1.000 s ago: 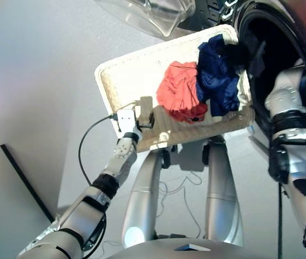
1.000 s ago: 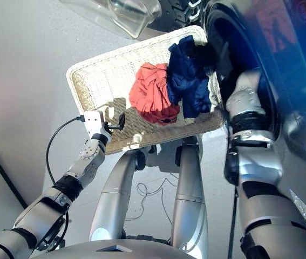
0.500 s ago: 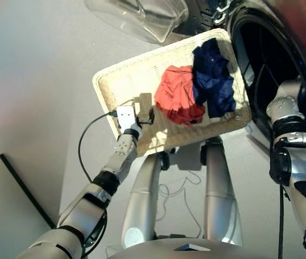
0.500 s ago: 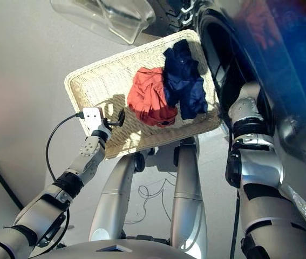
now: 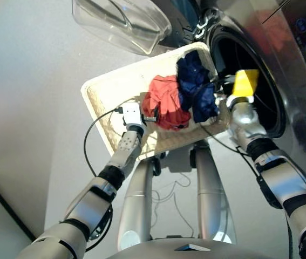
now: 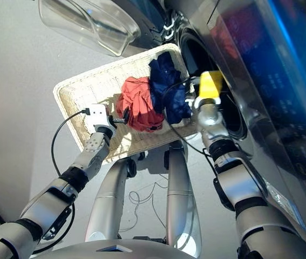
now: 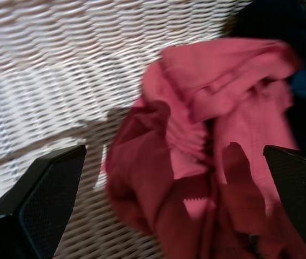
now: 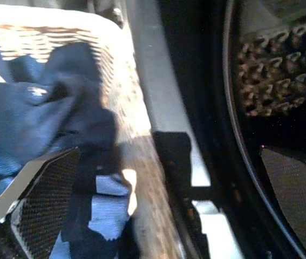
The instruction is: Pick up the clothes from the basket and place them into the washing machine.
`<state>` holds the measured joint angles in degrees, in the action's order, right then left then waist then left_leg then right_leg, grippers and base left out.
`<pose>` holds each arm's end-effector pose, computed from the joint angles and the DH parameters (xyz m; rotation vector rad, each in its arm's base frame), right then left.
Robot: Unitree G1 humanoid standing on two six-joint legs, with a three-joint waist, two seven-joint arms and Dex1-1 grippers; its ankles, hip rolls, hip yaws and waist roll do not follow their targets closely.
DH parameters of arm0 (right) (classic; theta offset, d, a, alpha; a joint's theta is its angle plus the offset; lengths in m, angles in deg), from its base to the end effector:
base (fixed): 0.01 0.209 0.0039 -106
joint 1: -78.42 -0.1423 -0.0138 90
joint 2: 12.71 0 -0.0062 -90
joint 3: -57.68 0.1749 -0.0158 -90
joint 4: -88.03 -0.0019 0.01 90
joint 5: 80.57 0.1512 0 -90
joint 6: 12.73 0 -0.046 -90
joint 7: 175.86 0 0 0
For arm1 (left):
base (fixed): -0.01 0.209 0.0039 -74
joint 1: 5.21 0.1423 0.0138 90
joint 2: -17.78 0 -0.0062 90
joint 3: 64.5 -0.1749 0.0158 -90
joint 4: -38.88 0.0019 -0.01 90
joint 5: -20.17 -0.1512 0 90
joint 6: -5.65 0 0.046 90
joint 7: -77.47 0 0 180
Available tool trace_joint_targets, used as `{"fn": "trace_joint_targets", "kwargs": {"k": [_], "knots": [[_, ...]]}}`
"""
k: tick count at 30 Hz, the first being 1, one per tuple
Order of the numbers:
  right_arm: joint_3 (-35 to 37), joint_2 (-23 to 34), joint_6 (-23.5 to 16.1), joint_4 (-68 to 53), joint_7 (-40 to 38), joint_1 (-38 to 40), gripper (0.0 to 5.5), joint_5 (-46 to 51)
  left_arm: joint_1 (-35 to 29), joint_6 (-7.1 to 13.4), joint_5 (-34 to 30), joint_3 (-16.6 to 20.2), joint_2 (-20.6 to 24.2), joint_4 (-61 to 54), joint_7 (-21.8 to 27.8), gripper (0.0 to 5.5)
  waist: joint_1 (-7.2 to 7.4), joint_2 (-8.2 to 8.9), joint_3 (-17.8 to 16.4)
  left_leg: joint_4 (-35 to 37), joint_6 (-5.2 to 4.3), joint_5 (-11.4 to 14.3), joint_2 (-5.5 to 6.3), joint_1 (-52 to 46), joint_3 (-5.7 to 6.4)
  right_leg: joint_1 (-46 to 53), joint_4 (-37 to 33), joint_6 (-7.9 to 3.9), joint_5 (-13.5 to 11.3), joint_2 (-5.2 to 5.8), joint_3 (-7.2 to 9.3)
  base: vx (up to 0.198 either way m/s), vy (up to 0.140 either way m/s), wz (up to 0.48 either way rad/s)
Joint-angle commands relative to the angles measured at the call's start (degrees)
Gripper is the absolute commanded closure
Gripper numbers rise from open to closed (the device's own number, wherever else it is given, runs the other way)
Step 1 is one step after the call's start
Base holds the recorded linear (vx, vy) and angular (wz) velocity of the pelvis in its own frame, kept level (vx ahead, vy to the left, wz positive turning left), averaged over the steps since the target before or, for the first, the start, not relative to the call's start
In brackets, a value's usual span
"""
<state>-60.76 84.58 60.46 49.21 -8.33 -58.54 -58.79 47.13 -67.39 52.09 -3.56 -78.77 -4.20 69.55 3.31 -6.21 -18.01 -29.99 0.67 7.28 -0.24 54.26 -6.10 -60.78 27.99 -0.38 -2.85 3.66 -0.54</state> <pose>0.3413 -0.1637 0.1081 -0.3096 -0.1516 0.0187 0.3077 0.0931 0.0571 -0.0660 0.0116 -0.2128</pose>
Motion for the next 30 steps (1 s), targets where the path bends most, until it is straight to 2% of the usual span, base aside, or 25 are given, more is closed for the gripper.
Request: {"fn": "trace_joint_targets", "kwargs": {"k": [1,6,11,16,22,23,24,25,26,30], "knots": [[-3.3,-1.8,-1.4,-6.7,1.1,0.9,0.00,-5.4,-3.4,1.1,-2.1,1.1,-1.1,2.8,-0.7,0.00,0.09,0.88,1.5,2.1,-1.49,-1.7,-1.49,0.8,2.00,2.9,-1.3,-3.68,2.8,-1.16,1.90,0.000,0.000,0.000],[-5.3,-2.8,-1.8,-13.6,1.8,2.4,0.00,-7.5,-6.7,0.8,-3.2,1.7,-0.5,5.0,-2.1,0.00,1.31,2.03,0.8,-2.4,-1.42,0.2,-2.66,4.1,1.57,0.2,0.4,-3.52,3.1,-2.17,1.56,0.000,0.000,0.000],[-4.4,-3.5,-2.5,-19.4,1.2,4.2,0.00,-8.2,-9.2,0.5,-3.4,3.6,0.8,6.7,-3.3,0.00,2.65,2.87,0.2,-6.1,-1.38,1.8,-3.91,7.5,0.99,-3.0,2.1,-3.57,3.4,-3.00,1.19,0.000,0.000,0.000],[-4.3,-3.7,-3.3,-24.7,1.5,6.9,0.00,-8.9,-10.3,0.2,-3.2,5.2,1.6,9.0,-3.7,0.00,3.66,3.29,0.2,-9.7,-1.23,3.3,-4.50,10.7,0.60,-6.8,5.1,-3.40,3.9,-4.26,0.85,-0.002,0.019,-0.152],[-4.5,-3.1,-3.7,-28.6,1.8,9.0,0.00,-11.0,-11.9,-0.1,-3.4,7.2,2.9,11.6,-3.7,0.00,4.90,3.83,0.6,-12.4,-1.11,4.9,-5.40,13.4,-0.24,-10.1,7.0,-3.44,4.3,-5.09,0.76,-0.003,0.010,-0.105],[-4.6,-2.8,-3.7,-28.7,1.9,9.3,0.00,-11.7,-12.3,-0.2,-3.4,7.4,3.2,11.9,-3.6,0.32,5.20,3.98,0.6,-13.0,-1.08,5.2,-5.53,13.8,-0.37,-10.4,7.1,-3.45,4.3,-5.20,0.78,0.000,0.000,0.000],[-4.6,-2.8,-3.6,-28.6,2.0,9.7,0.00,-11.8,-12.4,-0.3,-3.4,7.5,3.3,12.2,-3.5,2.85,5.38,4.05,0.6,-13.5,-1.03,5.4,-5.58,14.2,-0.44,-10.7,7.2,-3.44,4.2,-5.34,0.82,-0.016,0.007,-0.183],[-4.5,-2.9,-3.6,-28.5,2.1,10.0,0.00,-11.8,-12.7,-0.5,-3.5,7.6,3.3,12.9,-3.3,4.31,5.61,4.13,0.7,-13.8,-0.93,5.5,-5.67,14.5,-0.53,-11.0,7.3,-3.43,4.2,-5.38,0.89,0.000,0.000,0.000],[-4.5,-2.9,-3.5,-27.9,2.2,10.3,0.00,-11.8,-13.1,-0.5,-3.6,7.7,3.4,13.2,-3.3,5.50,5.80,4.18,0.8,-13.7,-0.88,5.5,-5.73,14.7,-0.59,-11.1,7.1,-3.47,4.1,-5.43,0.87,0.000,0.000,0.000],[-4.3,-3.2,-3.5,-26.3,2.6,11.1,0.00,-11.4,-13.2,0.1,-2.2,8.2,3.4,12.6,-2.9,5.50,6.22,3.83,1.2,-12.5,-0.98,5.0,-5.50,14.1,-0.67,-10.7,6.0,-3.84,3.2,-4.98,0.93,0.000,0.000,0.000]]}}
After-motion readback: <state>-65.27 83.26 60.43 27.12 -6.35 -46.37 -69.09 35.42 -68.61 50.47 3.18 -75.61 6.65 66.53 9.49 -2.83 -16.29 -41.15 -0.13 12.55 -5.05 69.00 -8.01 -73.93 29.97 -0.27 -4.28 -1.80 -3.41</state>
